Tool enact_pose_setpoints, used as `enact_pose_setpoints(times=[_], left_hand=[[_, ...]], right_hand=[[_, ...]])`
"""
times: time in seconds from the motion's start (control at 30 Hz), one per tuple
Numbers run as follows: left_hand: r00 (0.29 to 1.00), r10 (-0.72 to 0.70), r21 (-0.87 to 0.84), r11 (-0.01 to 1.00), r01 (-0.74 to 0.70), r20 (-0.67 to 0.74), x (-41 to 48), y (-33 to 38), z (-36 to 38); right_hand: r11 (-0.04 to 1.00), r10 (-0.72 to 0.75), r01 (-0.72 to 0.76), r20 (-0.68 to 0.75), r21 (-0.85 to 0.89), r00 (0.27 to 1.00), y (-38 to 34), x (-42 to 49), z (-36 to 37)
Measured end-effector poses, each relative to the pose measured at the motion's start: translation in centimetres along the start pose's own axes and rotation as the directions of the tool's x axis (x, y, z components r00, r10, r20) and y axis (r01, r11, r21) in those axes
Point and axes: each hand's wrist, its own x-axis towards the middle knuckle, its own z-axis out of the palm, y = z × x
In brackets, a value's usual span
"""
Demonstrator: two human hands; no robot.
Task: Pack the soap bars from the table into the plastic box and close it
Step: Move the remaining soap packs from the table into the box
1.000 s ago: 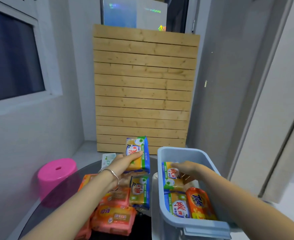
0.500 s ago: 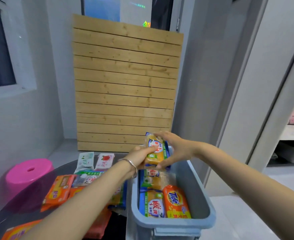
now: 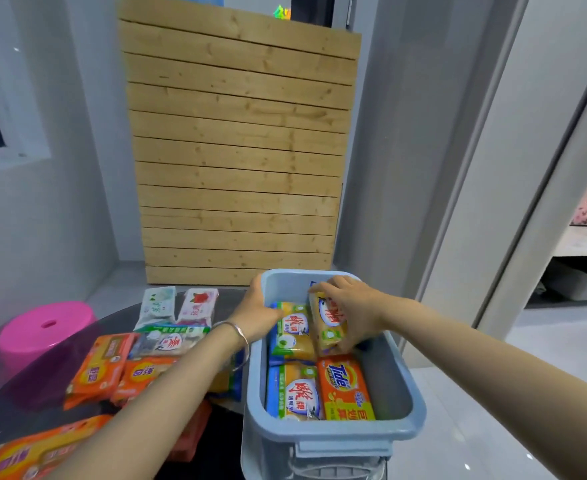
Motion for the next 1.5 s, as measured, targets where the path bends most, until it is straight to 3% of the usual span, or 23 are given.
enact_pose_setpoints(times=[0.13,0.27,0.4,0.53,0.73,0.87,1.0,1.1,1.23,1.3,1.4,1.5], left_hand=[[0.999,-0.004,-0.063,0.998,0.007,0.048,0.4,-0.4,0.0],[0.999,-0.009,-0.083,0.996,0.013,0.047,0.5,-0.6,0.2],[0.999,0.021,-0.065,0.998,-0.019,0.032,0.7,-0.6,0.2],[0.999,0.029,-0.065,0.998,-0.027,0.043,0.6,-0.7,0.4],[1.0,0.025,-0.162,0.986,-0.025,-0.001,0.7,-1.3,0.4],[0.998,-0.062,-0.28,0.958,0.06,0.001,0.4,-1.8,0.3],[0.989,-0.144,-0.334,0.934,0.125,-0.034,-1.3,-3.9,-1.1],[0.986,-0.136,-0.293,0.95,0.103,-0.094,-3.4,-6.3,-4.3],[0.973,-0.111,-0.15,0.985,0.081,-0.202,-6.8,-10.1,-9.4],[0.972,-0.096,-0.076,0.994,0.082,-0.215,-8.2,-12.1,-11.4],[0.985,-0.094,0.071,0.992,0.105,-0.145,-10.1,-14.5,-13.8],[0.986,-0.155,0.191,0.968,0.164,-0.058,-11.0,-16.4,-14.8]], right_hand=[[0.978,-0.069,0.043,-0.119,-0.204,0.99,-0.3,0.9,1.2],[0.961,-0.084,0.057,-0.088,-0.271,0.993,-0.9,1.4,1.9],[0.987,0.047,-0.028,0.117,-0.156,0.992,-1.0,1.5,1.5],[0.992,0.122,-0.121,0.327,-0.024,0.937,-1.5,1.8,1.3],[0.935,0.078,-0.201,0.384,0.292,0.92,-1.9,1.6,1.0],[0.977,0.079,-0.138,0.329,0.162,0.941,-3.5,0.7,3.7],[0.957,0.104,-0.178,0.303,0.228,0.947,-4.6,-0.6,2.8],[0.914,0.127,-0.173,0.147,0.367,0.981,-6.7,-1.4,1.0],[0.86,0.074,0.048,-0.218,0.508,0.973,-11.9,-2.1,-1.2],[0.864,0.011,0.131,-0.279,0.486,0.96,-15.1,-2.2,-1.6],[0.888,-0.051,0.111,-0.144,0.447,0.988,-19.5,-1.1,-0.3],[0.866,0.063,-0.096,0.083,0.491,0.995,-22.9,1.5,2.5]])
